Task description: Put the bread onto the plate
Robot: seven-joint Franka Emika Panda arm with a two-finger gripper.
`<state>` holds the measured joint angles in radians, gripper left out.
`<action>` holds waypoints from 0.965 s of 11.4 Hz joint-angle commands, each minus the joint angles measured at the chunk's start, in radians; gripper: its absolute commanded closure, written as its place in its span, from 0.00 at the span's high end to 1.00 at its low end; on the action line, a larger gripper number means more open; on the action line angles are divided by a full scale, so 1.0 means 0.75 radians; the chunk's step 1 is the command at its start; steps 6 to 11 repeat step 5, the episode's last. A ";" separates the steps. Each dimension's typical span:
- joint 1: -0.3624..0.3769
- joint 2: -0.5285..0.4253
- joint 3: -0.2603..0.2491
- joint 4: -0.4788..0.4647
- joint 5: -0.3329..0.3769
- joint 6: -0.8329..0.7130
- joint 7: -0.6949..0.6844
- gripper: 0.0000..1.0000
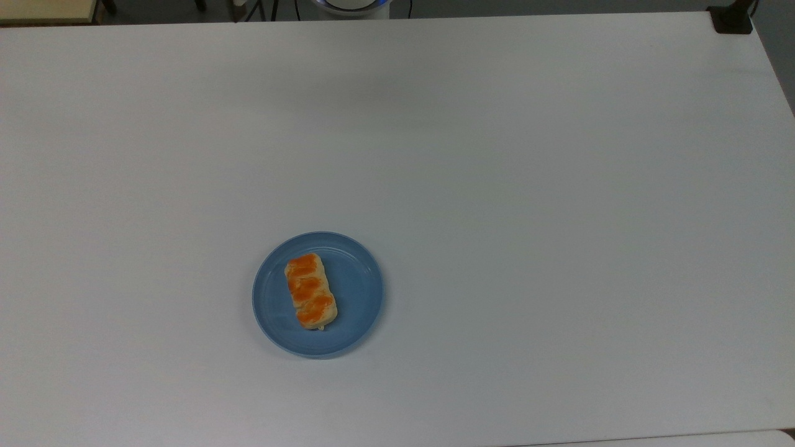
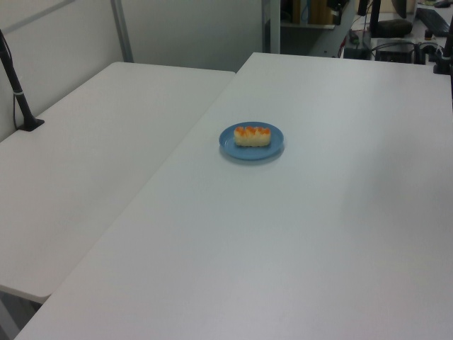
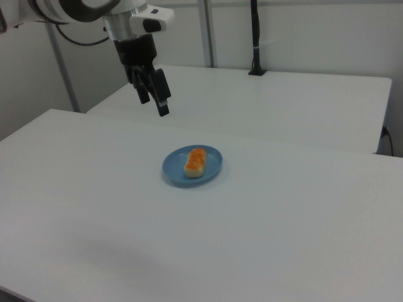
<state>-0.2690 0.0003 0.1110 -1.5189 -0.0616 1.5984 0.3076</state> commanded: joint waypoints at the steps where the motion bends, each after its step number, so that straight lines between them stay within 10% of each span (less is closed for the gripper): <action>1: 0.162 -0.045 -0.156 -0.075 0.023 0.033 -0.293 1.00; 11: 0.164 -0.025 -0.140 -0.075 0.023 0.033 -0.367 1.00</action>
